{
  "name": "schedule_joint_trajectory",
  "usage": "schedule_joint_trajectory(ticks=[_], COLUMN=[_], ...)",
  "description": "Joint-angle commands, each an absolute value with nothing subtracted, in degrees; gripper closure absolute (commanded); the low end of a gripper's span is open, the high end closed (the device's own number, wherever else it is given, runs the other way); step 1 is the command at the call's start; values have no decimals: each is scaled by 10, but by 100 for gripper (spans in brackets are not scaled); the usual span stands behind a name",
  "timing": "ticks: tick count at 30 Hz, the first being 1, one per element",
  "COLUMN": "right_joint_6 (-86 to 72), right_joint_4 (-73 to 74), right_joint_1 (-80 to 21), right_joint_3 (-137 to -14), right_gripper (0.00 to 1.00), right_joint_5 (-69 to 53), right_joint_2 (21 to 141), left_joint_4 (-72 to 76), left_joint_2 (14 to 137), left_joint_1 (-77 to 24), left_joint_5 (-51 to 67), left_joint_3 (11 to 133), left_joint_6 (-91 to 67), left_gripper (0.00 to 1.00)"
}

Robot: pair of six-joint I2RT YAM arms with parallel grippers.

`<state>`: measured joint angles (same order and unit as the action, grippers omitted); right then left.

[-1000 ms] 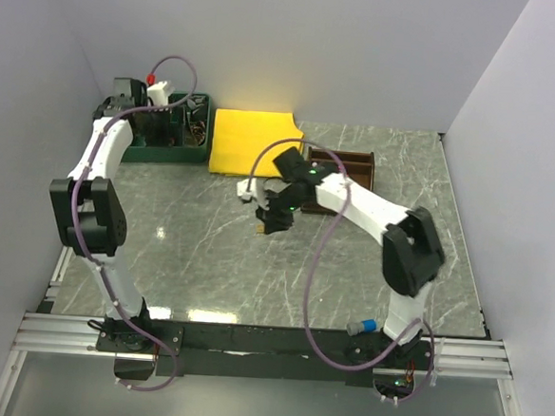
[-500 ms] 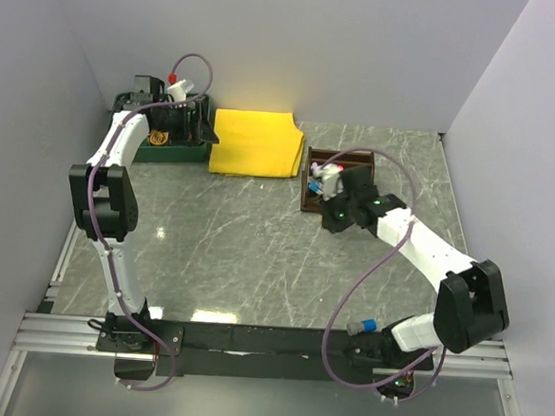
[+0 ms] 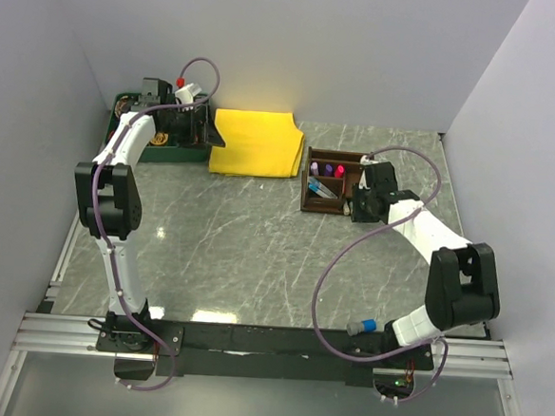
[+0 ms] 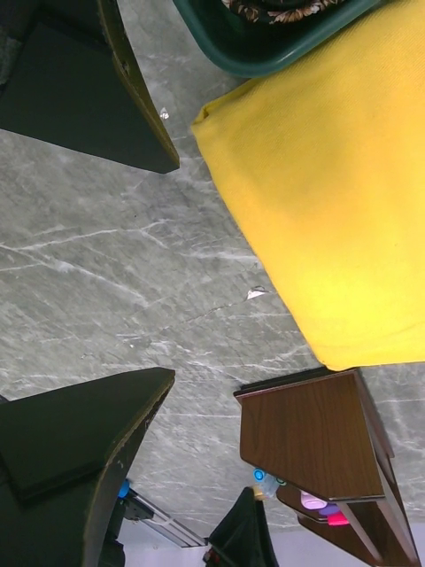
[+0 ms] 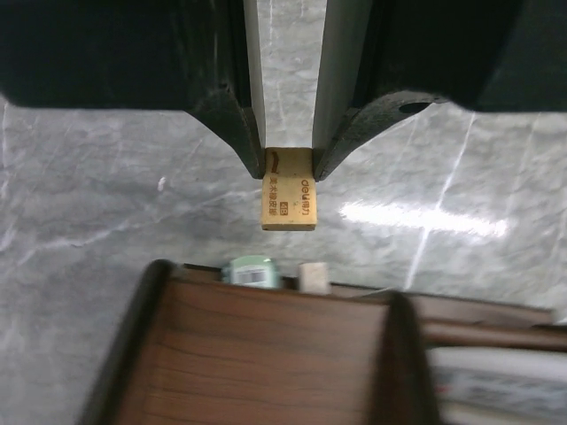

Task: Sort the stationery into containers
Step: Place the stationery in the storage box.

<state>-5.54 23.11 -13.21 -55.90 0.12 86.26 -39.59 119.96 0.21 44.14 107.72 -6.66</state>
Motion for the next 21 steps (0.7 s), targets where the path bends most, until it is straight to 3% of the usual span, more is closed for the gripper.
schedule_joint_trajectory(ticks=[1,21], right_joint_6=[-86,-108], right_joint_4=[202,149], right_joint_1=[-119,-135], right_joint_3=[-588,-650], right_gripper=[100,100], right_joint_5=[33,90], right_joint_2=[878,965], left_joint_4=[-379,-386], left_joint_2=[1182,1187], left_joint_1=[3,4], left_joint_5=[447,431], left_joint_3=[1085,1085], left_joint_6=[-62,-51], left_gripper=[1,1])
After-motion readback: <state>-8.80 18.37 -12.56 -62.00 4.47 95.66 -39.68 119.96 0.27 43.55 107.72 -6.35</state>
